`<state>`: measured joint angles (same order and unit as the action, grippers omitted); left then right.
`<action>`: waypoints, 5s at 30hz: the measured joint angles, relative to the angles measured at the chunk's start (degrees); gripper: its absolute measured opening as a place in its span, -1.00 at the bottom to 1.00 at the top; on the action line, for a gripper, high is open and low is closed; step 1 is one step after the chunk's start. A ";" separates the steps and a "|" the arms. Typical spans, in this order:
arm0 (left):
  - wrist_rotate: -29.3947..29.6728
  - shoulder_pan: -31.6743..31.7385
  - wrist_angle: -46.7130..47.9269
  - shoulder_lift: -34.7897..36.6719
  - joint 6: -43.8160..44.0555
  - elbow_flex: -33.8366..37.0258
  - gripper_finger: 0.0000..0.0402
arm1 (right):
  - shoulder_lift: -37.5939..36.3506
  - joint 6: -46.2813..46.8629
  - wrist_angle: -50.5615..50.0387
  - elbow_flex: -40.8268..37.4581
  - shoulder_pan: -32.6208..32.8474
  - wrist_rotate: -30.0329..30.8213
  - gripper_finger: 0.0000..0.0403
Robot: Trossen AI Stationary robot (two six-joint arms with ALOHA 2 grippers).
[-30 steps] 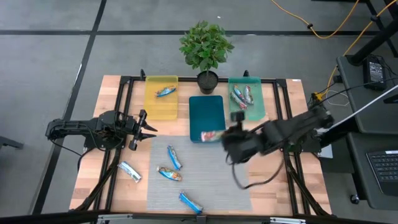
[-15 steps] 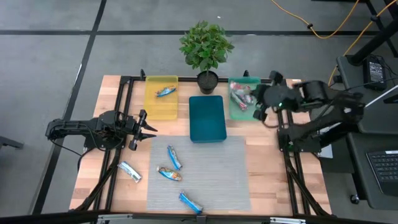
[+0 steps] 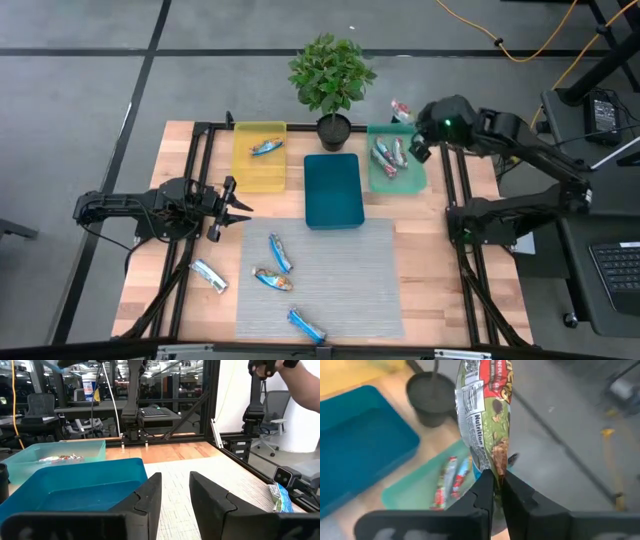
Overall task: Pick and place Granola Bars by type
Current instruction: Put the red granola bar into the green bin, then put the orange granola bar into the yellow bin
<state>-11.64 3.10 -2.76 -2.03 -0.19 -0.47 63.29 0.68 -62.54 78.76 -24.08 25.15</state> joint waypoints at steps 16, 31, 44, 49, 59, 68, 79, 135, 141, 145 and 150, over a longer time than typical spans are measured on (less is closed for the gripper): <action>0.00 0.01 0.00 -0.02 0.00 0.00 -0.53 | 13.57 2.09 11.04 -11.65 -7.13 -11.87 -0.83; 0.00 -0.01 0.00 -0.02 0.00 0.00 -0.54 | 12.48 1.99 17.46 -27.94 -10.63 -16.64 -0.83; 0.02 0.00 0.00 0.01 0.00 0.00 -0.54 | 12.45 2.04 25.44 -34.23 -10.64 -23.32 -0.83; 0.02 0.01 0.00 0.01 0.00 0.00 -0.53 | 12.48 3.31 25.55 -34.23 -9.55 -24.21 -0.83; 0.01 0.01 0.01 -0.01 0.00 -0.01 -0.53 | 12.48 3.67 25.51 -34.23 -7.85 -24.42 -0.83; 0.02 0.01 0.01 0.00 0.00 0.00 -0.51 | 12.50 3.59 25.55 -34.23 -7.82 -24.35 -0.72; 0.01 0.01 0.01 -0.01 0.00 0.00 -0.53 | 12.50 3.81 24.96 -34.23 -7.82 -24.35 -0.15; 0.02 0.01 0.00 0.00 0.01 0.00 -0.52 | -58.95 -7.25 63.15 -69.75 32.52 -29.69 -0.97; 0.02 0.01 0.00 0.01 0.02 0.00 -0.54 | -62.92 -8.26 61.60 -71.69 32.50 -29.53 -0.97; 0.00 0.01 0.01 -0.02 0.00 0.00 -0.52 | -63.20 -10.32 59.81 -71.45 32.42 -27.73 -0.97; 0.00 -0.01 0.00 -0.01 0.02 -0.01 -0.52 | -63.20 -11.49 58.35 -72.78 32.44 -27.76 -0.95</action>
<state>-11.64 3.09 -2.76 -2.04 -0.16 -0.48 0.09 -10.81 -4.19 5.98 8.36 -2.60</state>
